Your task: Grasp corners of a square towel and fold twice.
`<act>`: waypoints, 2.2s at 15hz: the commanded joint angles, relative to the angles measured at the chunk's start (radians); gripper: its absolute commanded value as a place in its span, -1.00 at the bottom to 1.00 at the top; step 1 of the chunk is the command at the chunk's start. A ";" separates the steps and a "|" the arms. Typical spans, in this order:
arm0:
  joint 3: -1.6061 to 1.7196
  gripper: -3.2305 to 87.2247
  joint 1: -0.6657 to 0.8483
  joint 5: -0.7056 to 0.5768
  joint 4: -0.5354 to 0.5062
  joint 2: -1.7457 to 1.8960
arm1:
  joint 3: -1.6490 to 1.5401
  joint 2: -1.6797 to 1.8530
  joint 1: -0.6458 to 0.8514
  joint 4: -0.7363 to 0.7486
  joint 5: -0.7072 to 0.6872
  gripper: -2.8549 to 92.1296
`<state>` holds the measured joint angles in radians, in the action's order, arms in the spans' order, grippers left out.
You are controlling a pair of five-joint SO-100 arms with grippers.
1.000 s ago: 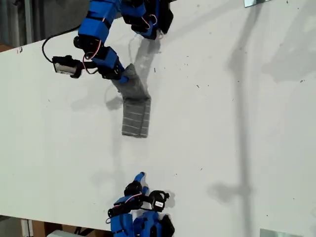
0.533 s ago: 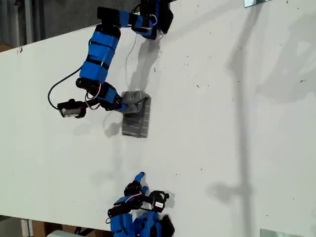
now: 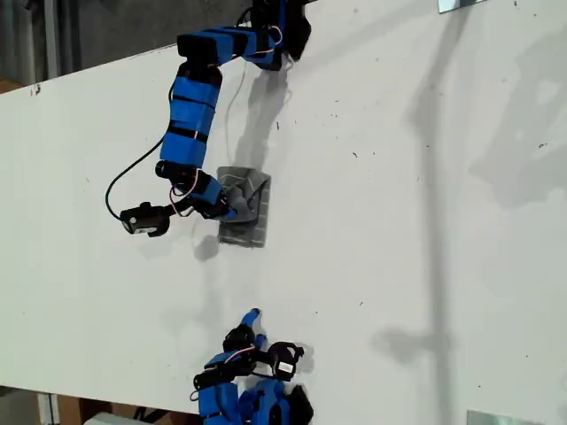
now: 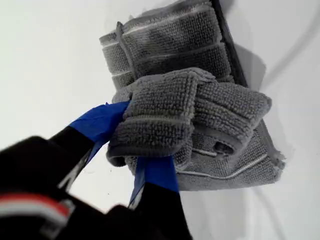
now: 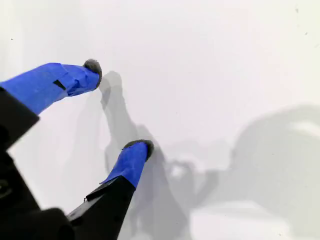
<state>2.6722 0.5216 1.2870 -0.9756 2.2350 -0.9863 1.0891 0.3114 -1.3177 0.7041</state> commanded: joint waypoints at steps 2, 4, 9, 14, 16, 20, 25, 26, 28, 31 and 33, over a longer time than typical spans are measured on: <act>-0.003 -0.36 0.005 -0.005 0.009 0.014 | 0.075 0.020 -0.011 0.078 -0.018 -0.94; -0.002 -0.36 0.005 -0.008 0.009 0.017 | 0.072 0.023 -0.011 0.095 -0.018 -0.60; 0.008 -0.36 0.003 -0.006 0.009 0.034 | 0.044 0.130 0.025 0.083 -0.023 -0.38; 0.018 -0.36 0.003 -0.006 0.011 0.054 | -0.486 0.683 0.064 0.106 0.021 -0.41; 0.020 -0.36 0.006 -0.008 0.011 0.060 | -0.563 0.825 -0.015 0.092 0.008 -0.44; 0.028 -0.36 0.006 -0.002 0.011 0.069 | -0.569 0.856 -0.092 0.061 0.018 -0.47; 0.032 -0.36 0.006 0.000 0.011 0.080 | -0.541 0.526 0.058 0.109 0.028 -0.49; 0.035 -0.36 0.006 0.000 0.011 0.084 | -0.465 0.414 0.078 0.095 0.028 -0.50; 0.037 -0.36 0.006 -0.002 0.011 0.087 | -0.268 0.213 0.106 0.041 0.028 -0.50; 0.043 -0.36 0.005 0.000 0.011 0.098 | -0.120 0.080 0.138 0.018 0.018 -0.50; 0.046 -0.36 0.005 0.000 0.011 0.106 | -0.123 0.058 0.149 0.023 0.014 -0.50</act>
<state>2.7228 0.5231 1.2870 -0.9756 2.3209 -1.1750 1.1305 0.4525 -1.2931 0.7286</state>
